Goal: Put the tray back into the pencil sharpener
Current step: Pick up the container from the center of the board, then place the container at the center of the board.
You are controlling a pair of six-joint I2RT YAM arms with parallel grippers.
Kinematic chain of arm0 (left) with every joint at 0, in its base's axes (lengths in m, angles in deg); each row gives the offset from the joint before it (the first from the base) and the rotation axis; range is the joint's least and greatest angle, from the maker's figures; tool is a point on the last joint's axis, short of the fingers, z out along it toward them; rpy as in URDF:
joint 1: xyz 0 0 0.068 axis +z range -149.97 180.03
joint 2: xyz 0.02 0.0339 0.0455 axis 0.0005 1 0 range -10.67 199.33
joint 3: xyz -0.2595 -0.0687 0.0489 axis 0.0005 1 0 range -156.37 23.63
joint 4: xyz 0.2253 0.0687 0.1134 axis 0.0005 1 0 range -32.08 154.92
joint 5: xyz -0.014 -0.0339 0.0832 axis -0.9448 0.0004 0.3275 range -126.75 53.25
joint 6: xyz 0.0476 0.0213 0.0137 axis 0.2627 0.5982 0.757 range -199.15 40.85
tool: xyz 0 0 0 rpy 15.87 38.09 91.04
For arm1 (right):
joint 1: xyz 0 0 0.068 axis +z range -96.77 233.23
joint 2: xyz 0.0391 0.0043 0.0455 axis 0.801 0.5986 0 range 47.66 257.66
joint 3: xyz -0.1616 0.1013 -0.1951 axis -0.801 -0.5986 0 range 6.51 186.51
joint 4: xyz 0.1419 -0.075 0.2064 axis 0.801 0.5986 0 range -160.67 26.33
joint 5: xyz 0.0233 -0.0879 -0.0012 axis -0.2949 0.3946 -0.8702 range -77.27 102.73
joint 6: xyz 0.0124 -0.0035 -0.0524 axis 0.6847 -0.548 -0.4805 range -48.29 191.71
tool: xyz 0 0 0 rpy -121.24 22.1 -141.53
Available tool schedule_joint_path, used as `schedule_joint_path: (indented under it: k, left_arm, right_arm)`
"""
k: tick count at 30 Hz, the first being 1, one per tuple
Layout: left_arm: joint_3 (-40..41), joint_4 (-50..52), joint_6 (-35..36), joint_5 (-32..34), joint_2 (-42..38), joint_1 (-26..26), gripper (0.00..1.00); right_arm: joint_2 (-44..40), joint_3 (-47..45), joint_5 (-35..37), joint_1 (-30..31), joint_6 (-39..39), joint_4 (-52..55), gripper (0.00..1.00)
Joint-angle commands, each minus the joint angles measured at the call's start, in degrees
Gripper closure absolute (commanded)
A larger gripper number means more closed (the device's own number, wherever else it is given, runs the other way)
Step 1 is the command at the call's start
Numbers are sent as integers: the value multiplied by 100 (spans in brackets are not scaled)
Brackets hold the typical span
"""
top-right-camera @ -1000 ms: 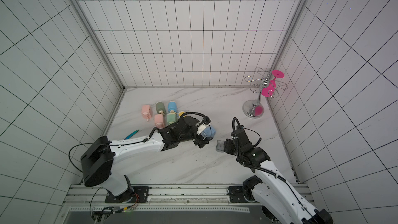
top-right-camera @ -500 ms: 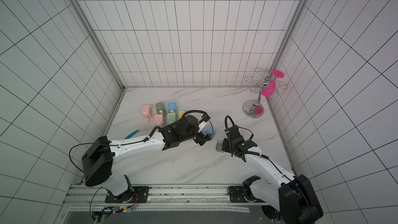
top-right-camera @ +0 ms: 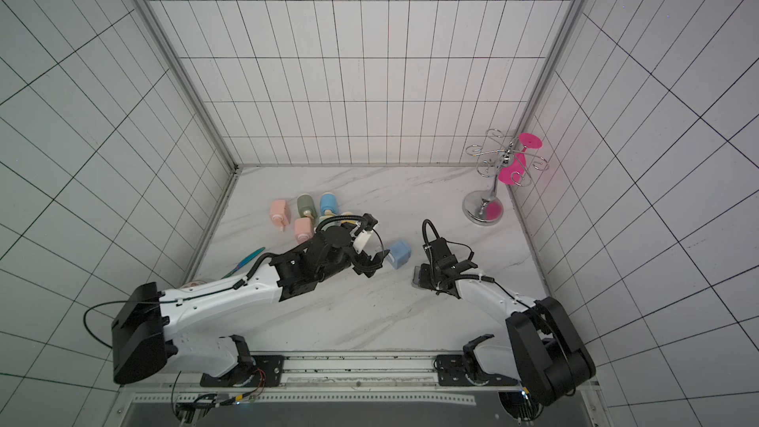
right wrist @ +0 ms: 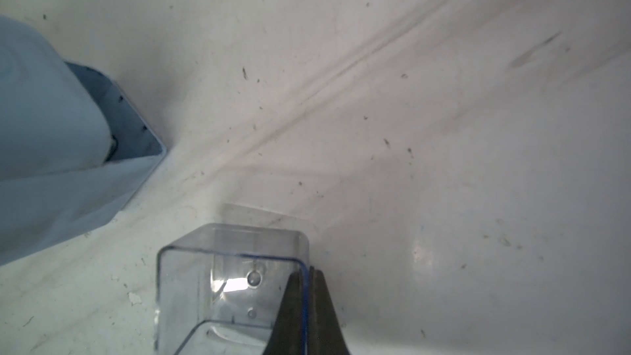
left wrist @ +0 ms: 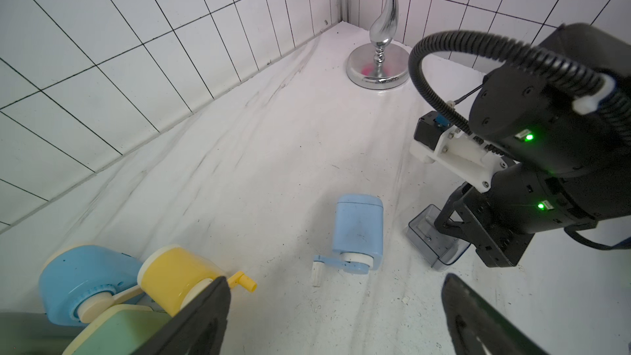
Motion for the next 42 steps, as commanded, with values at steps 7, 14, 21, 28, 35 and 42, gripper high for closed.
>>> schedule_joint_path:
  k: [7,14,21,28,35,42]
  left_arm:
    - [740,-453,-671,284,-1193,652,2]
    - [1488,-779,-1125,157,-2061,1409,2]
    - [1828,-526,-1133,201,-2623,1645,2]
    - [2014,-492,-1048,309,-2882,1689,2]
    - [2016,-442,-982,293,-2913,1716,2]
    - [2013,-457,-872,269,-2907,1726,2]
  right_arm:
    - [-1616,706,68,347,-829,1132,100]
    - [-1350,1597,262,1799,-3325,1284,100]
    - [-414,1778,29,2056,-5749,1666,100]
    - [585,1737,-301,2448,-7169,1575,100]
    - [1283,1868,-641,2451,-7595,1143,100]
    - [1611,1915,-667,2446,-7739,1120,94]
